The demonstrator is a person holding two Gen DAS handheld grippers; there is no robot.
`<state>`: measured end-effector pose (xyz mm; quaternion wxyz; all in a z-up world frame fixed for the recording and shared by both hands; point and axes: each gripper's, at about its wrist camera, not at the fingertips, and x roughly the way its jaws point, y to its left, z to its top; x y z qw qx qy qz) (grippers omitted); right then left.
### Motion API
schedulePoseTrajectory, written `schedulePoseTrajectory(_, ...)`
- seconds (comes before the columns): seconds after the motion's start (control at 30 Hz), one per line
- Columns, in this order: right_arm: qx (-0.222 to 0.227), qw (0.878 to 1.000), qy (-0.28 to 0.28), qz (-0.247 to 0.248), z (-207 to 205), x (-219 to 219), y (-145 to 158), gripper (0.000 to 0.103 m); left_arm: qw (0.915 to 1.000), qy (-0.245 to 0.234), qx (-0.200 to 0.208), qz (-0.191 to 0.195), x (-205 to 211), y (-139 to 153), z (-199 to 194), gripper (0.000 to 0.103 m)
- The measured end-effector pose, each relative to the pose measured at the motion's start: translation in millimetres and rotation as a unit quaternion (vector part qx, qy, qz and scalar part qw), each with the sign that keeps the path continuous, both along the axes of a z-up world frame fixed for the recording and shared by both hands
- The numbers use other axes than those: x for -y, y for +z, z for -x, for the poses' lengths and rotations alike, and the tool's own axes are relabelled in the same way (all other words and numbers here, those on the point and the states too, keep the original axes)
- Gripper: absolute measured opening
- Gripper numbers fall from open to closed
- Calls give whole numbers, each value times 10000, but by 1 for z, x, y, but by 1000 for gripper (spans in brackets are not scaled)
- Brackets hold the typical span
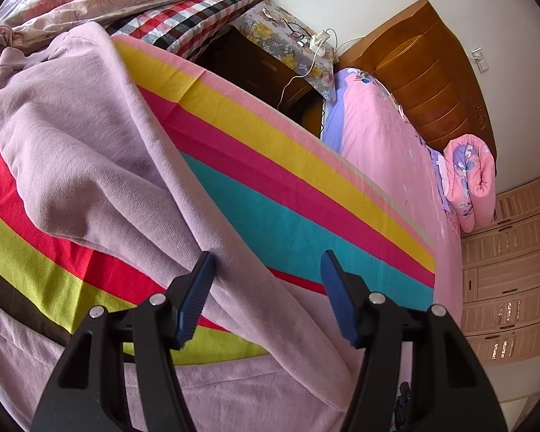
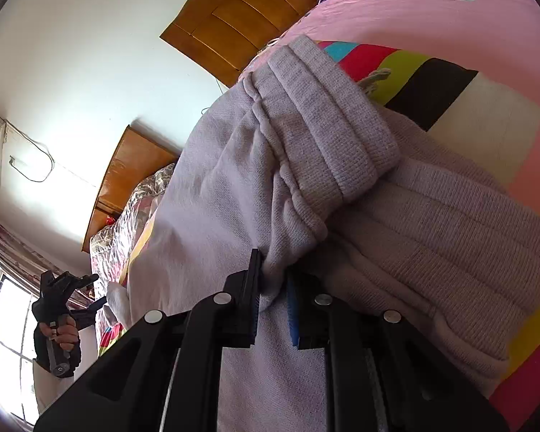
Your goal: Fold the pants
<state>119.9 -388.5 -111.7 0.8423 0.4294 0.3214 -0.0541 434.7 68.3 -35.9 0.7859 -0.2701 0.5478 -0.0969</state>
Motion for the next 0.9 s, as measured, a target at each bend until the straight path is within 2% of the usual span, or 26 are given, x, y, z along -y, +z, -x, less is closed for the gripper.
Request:
schedulePoseTrajectory(0.13, 1, 10000, -3, 0, 0, 0, 0, 14, 9994, -32, -207, -283, 4, -11, 2, 61)
schedulePoseTrajectory(0.17, 1, 10000, -2, 0, 0, 0, 0, 14, 9993, 5, -261, -265, 4, -14, 1, 61)
schedulePoseTrajectory(0.3, -1, 10000, -6, 6, 0, 0, 0, 14, 10000, -19, -39, -38, 0, -15, -1, 60)
schedulePoseTrajectory(0.4, 8, 10000, -3, 22, 0, 0, 0, 14, 9998, -153, 126, -29, 3, -10, -2, 44)
schedulePoseTrajectory(0.5, 10, 10000, 1, 34, 0, 1, 1, 14, 9995, -85, -164, -274, 6, -20, -8, 42)
schedulePoseTrajectory(0.6, 12, 10000, 11, 39, 0, 1, 0, 14, 9986, 84, -431, -289, 2, -37, -15, 41)
schedulePoseTrajectory(0.63, 7, 10000, 16, 47, 0, 1, 1, 14, 9987, 132, -435, -250, 0, -40, -16, 36)
schedulePoseTrajectory(0.67, -2, 10000, 19, 49, -1, 1, 1, 14, 9988, 171, -350, -299, -1, -40, -15, 28)
schedulePoseTrajectory(0.7, -23, 10000, 24, 45, -1, 1, 1, 14, 9990, 167, -245, -332, -3, -39, -14, 7)
schedulePoseTrajectory(0.8, -55, 9999, 85, 76, -4, 3, 18, 14, 9994, 336, 0, -19, -14, -31, -2, 4)
schedulePoseTrajectory(0.9, 137, 9986, 274, 437, -29, 12, 69, 11, 9974, 379, 513, 338, -27, 7, 4, 4)
